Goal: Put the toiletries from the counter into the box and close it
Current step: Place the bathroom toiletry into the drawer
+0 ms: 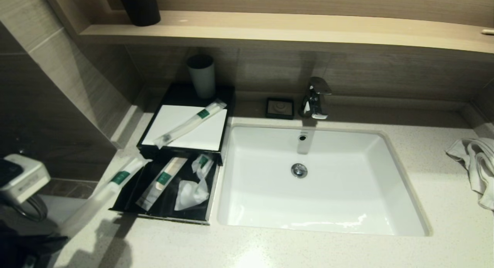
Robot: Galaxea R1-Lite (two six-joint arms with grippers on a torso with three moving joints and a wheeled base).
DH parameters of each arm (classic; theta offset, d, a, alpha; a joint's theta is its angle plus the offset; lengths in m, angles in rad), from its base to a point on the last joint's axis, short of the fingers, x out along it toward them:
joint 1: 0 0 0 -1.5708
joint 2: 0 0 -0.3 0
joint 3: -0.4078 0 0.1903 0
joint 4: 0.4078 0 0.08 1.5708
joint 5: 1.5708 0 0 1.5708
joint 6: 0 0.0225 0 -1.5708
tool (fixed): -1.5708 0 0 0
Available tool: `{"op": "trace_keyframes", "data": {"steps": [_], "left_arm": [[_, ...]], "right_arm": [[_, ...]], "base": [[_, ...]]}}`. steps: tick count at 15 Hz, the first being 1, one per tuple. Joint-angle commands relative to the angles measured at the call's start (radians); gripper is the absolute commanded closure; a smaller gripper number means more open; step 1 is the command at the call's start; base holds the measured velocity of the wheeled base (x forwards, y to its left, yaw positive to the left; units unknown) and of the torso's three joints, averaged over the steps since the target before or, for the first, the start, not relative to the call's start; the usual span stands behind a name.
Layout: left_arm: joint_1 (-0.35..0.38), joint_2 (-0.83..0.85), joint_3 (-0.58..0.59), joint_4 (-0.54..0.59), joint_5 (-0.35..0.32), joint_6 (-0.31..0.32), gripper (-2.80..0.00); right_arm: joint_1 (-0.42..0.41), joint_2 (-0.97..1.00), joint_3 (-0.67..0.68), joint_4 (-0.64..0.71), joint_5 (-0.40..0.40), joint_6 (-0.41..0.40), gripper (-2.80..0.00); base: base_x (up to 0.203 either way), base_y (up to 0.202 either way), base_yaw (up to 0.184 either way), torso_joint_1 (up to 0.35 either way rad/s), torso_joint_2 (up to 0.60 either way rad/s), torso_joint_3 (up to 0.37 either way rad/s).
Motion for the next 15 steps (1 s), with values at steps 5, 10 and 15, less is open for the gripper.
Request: {"op": "trace_keyframes", "data": {"steps": [5,10,15], "left_arm": [[0.0,0.123,-0.004,-0.028,-0.012,-0.004,0.0],[0.002,0.226,-0.039,-0.078,-0.032,-0.018,0.0],[0.004,0.297,-0.081,-0.08,-0.032,-0.042,0.0]], "right_arm": [[0.0,0.0,0.0,-0.001,0.0,0.0,0.0],[0.0,0.0,0.0,0.0,0.0,0.0,0.0],[0.0,0.0,0.0,-0.001,0.0,0.0,0.0]], "base": [[0.0,0.0,0.0,0.0,0.0,0.0],[0.0,0.0,0.0,0.0,0.0,0.0],[0.0,0.0,0.0,0.0,0.0,0.0]]}}
